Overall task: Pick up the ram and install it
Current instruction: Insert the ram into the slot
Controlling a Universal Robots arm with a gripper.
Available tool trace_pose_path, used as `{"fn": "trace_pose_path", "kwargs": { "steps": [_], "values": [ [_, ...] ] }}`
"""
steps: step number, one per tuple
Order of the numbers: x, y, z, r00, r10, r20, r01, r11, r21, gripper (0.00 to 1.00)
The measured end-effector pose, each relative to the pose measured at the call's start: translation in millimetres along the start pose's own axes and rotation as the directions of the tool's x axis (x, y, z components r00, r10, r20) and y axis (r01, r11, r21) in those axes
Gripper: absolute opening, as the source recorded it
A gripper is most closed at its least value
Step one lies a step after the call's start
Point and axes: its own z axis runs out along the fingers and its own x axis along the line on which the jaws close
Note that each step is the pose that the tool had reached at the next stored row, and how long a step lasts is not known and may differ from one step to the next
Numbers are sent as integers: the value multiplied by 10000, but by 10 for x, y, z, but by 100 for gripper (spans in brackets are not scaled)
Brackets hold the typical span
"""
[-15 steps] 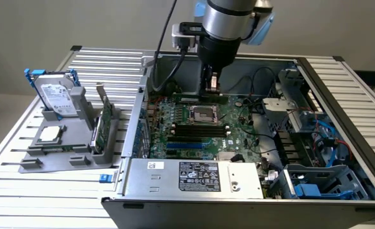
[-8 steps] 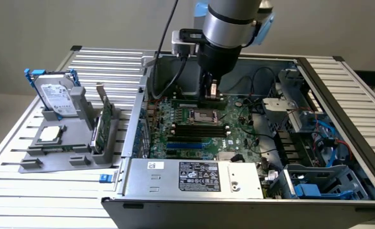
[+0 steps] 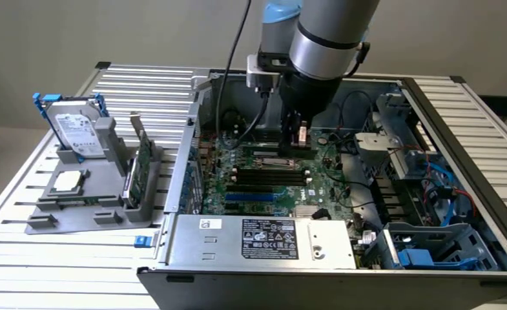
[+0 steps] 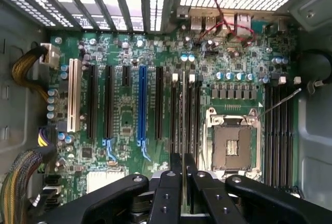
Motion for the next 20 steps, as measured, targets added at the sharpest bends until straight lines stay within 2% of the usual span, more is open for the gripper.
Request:
{"fn": "trace_pose_path", "kwargs": {
  "steps": [2,5,6,8,12,15,20],
  "values": [
    [1,-23,15,10000,-23,-97,23,10000,-5,14],
    [0,-27,35,9995,-98,-308,98,10000,-15,14],
    [-3,-27,47,9993,-127,-339,127,9999,-17,14],
    [-18,-12,84,9991,-194,-365,194,9998,-18,14],
    [-66,112,175,9991,-228,-367,229,9997,27,14],
    [-79,155,231,9989,-231,-412,233,9997,28,14],
    [-91,147,294,9975,-225,-673,227,9997,17,14]
  ]
}}
